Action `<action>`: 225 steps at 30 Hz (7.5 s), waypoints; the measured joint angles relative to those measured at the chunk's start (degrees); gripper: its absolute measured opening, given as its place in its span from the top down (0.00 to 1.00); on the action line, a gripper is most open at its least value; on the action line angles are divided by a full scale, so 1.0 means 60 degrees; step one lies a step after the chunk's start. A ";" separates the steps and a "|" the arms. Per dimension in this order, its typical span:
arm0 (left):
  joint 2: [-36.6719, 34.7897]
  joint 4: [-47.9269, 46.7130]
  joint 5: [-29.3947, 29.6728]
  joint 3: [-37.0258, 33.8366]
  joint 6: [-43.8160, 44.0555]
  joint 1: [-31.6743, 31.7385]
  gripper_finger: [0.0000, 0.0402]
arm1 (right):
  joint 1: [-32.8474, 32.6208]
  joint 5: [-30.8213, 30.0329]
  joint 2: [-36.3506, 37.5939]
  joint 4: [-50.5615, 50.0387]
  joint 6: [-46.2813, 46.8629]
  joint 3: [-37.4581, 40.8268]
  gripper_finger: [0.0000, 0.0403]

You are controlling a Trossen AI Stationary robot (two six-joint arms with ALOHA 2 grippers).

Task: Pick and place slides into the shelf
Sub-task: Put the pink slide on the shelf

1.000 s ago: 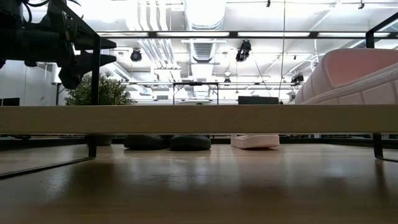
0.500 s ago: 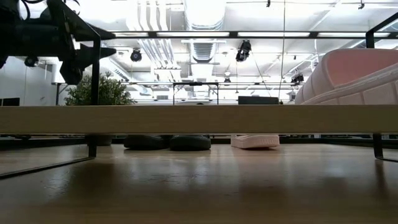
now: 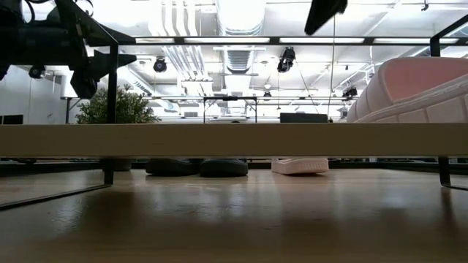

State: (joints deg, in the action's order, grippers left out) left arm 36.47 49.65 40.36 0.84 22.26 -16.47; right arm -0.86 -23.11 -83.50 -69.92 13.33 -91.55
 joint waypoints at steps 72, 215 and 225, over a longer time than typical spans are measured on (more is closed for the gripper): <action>0.0922 0.0141 0.0072 -0.0011 0.0006 0.0000 0.60 | 0.7622 1.0156 -0.5136 -0.2171 -0.0503 -0.5689 0.50; 0.1223 0.0150 0.0060 -0.0011 0.0477 0.0004 0.60 | 0.3547 -0.0667 -0.4261 0.3193 -0.3139 0.1743 0.97; 0.1347 0.0138 0.0058 -0.0015 0.0477 0.0000 0.60 | 0.3272 -0.1184 -0.3134 0.2987 -0.2842 0.1734 0.98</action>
State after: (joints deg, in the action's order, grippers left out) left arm 44.55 50.48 40.71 0.75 25.12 -16.47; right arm 18.77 -30.22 -102.30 -52.00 -3.72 -81.14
